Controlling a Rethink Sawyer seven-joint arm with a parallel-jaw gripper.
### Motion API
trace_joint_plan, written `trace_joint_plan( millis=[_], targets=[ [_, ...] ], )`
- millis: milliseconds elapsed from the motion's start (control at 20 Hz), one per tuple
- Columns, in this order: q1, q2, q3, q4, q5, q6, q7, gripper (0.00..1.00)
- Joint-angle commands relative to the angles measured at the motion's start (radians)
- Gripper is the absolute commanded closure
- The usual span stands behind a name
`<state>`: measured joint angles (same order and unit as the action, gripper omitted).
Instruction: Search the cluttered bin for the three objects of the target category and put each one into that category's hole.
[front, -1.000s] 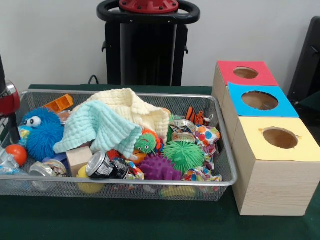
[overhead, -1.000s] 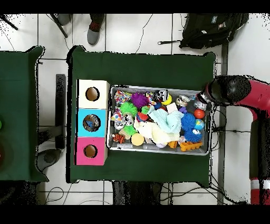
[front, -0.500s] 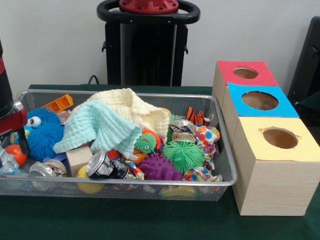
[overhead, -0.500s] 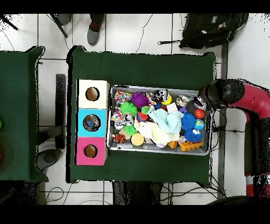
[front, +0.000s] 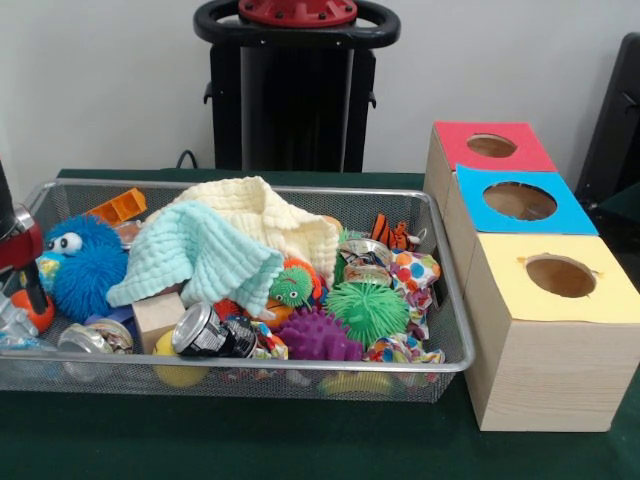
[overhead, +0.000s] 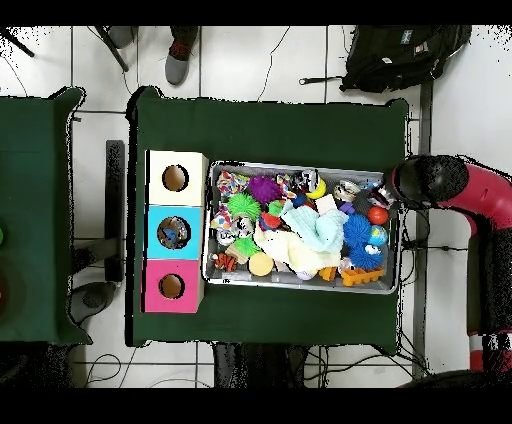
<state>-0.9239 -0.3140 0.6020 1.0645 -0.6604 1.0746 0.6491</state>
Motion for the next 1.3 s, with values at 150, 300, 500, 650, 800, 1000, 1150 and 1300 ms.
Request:
trace_joint_plan(
  millis=[150, 300, 500, 650, 800, 1000, 1150, 1300],
  targets=[
    [-0.001, 0.074, 0.0, -0.079, -0.1, 0.056, -0.382, 0.0],
    [-0.003, 0.076, -0.003, -0.089, -0.103, 0.061, -0.399, 0.0],
    [-0.013, 0.095, -0.01, -0.086, -0.111, 0.047, -0.422, 0.0],
    [-0.034, 0.111, -0.012, -0.077, -0.115, 0.03, -0.459, 0.0],
    [-0.037, 0.127, -0.028, -0.076, -0.118, 0.043, -0.457, 0.0],
    [-0.057, 0.131, -0.035, -0.046, -0.102, 0.047, -0.449, 0.0],
    [-0.071, 0.143, -0.031, -0.031, -0.093, 0.047, -0.462, 0.0],
    [-0.076, 0.146, -0.034, -0.03, -0.082, 0.06, -0.463, 0.0]
  ],
)
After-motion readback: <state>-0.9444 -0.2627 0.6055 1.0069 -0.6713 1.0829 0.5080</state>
